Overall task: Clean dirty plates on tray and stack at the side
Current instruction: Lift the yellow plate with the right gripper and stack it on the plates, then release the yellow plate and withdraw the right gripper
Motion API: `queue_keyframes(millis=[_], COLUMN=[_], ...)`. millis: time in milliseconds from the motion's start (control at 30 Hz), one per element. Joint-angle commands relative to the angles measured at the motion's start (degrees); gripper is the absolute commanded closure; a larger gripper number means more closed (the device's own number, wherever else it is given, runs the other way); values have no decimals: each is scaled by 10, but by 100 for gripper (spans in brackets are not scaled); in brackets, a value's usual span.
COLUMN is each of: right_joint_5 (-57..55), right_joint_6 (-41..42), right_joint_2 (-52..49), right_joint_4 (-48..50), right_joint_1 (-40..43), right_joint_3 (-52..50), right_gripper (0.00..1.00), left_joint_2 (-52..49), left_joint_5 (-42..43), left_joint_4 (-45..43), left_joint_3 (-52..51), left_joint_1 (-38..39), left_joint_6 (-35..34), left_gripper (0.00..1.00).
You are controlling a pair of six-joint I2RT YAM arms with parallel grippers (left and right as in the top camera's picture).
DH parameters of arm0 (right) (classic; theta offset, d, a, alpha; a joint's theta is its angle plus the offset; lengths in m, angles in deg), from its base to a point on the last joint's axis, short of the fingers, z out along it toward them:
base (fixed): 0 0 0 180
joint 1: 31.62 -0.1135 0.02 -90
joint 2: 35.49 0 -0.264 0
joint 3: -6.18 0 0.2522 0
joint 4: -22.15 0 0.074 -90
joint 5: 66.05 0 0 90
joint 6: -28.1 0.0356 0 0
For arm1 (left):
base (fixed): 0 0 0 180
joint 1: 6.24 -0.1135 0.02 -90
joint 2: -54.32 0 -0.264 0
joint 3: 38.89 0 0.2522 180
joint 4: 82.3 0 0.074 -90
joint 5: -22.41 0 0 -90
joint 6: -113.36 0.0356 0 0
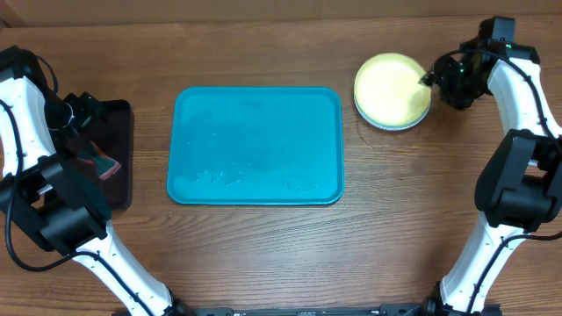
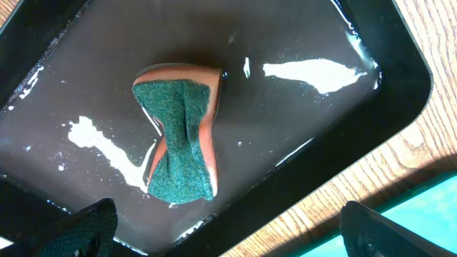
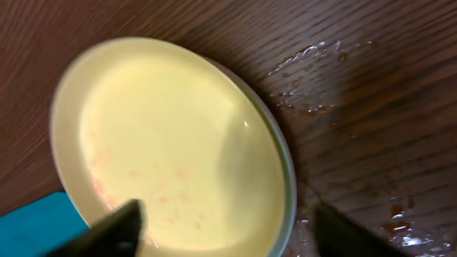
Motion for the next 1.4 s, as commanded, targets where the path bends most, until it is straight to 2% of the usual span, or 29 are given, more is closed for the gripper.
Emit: queue_keyframes(millis=[0, 300, 500, 633, 767, 1033, 1200, 1367], right_joint_5=[-1, -2, -2, 5, 5, -1, 27, 26], right_joint_6=[16, 0, -1, 0, 0, -9, -16, -117], right_joint_2=[7, 108, 193, 202, 201, 202, 214, 267], right_joint_4=[-8, -102, -172, -216, -212, -323, -306, -206], right_joint_1=[-3, -15, -91, -148, -186, -195, -169, -150], right_joint_3=[5, 5, 5, 5, 4, 5, 6, 0], right_gripper=[0, 0, 0, 0, 0, 0, 0, 0], left_joint_2=[7, 7, 7, 7, 7, 7, 7, 7], left_joint_5=[4, 4, 4, 4, 4, 4, 4, 4], left_joint_4=[0, 0, 0, 0, 0, 0, 0, 0], left_joint_3=[11, 11, 11, 11, 11, 11, 11, 11], left_joint_1=[-1, -1, -1, -1, -1, -1, -1, -1], left_joint_6=[-4, -4, -4, -4, -4, -4, -4, -4], left_gripper=[0, 0, 0, 0, 0, 0, 0, 0])
